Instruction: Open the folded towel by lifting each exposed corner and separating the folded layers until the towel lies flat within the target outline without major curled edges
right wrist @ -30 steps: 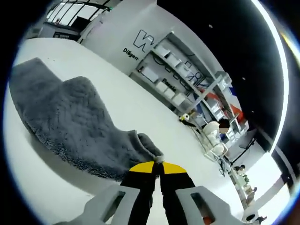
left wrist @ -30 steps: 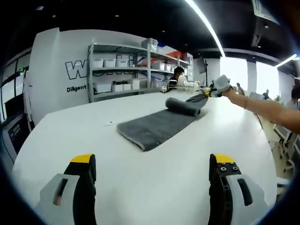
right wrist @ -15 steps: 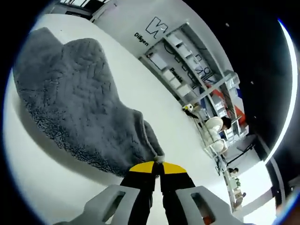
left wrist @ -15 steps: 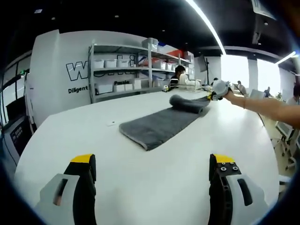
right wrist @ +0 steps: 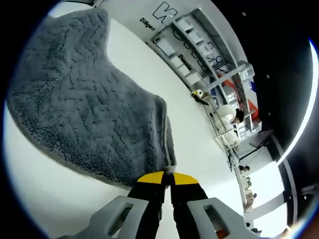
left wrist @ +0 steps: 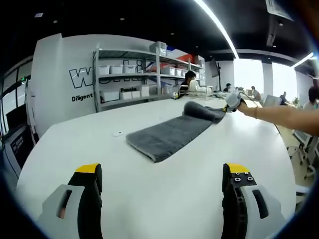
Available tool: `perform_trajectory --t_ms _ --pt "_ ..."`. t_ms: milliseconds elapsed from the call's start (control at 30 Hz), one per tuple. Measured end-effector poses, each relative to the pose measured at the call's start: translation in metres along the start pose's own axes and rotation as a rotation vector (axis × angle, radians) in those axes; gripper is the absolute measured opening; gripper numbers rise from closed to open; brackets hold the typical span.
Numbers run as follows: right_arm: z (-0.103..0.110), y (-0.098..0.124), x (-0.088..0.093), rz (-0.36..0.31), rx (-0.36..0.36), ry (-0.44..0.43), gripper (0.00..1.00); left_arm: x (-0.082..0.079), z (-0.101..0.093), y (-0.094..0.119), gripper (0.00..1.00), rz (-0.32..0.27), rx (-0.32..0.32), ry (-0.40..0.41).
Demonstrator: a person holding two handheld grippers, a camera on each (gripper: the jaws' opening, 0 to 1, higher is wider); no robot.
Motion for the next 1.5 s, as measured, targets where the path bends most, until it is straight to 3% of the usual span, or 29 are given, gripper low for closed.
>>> perform_trajectory --t_ms 267,433,533,733,1033,1333,1500 --pt "-0.014 -0.013 0.005 0.029 0.027 0.010 0.01 0.000 0.003 -0.001 0.99 0.000 -0.005 -0.001" --pt "-0.015 -0.005 0.007 0.018 0.044 -0.048 0.05 0.000 0.002 0.000 0.99 0.001 -0.005 -0.003" --pt "-0.021 -0.002 0.007 0.024 0.054 -0.081 0.20 0.000 0.001 0.000 0.99 -0.004 -0.002 -0.002" --pt "-0.032 0.016 -0.001 -0.030 0.012 -0.187 0.37 -0.002 0.001 0.001 0.99 -0.011 0.002 0.000" --pt "-0.027 0.052 -0.019 -0.119 -0.123 -0.272 0.66 -0.001 -0.002 0.000 0.99 -0.008 0.013 0.004" --pt "-0.008 0.095 -0.028 -0.146 -0.284 -0.339 0.95 -0.001 -0.002 0.000 0.99 -0.007 0.015 0.007" --pt "0.021 0.126 -0.035 -0.125 -0.407 -0.360 0.99 -0.001 -0.001 0.000 0.99 -0.004 0.017 0.004"
Point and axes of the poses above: the point that each gripper's makers call its tool centre point, and the gripper's own axes: y roughly backward along the fingers, z roughly to its left, x roughly out of its underside, the point moved 7 cm from there along y, roughly backward along the fingers, and after that the axes turned 8 degrees about -x, right-handed, at the moved point
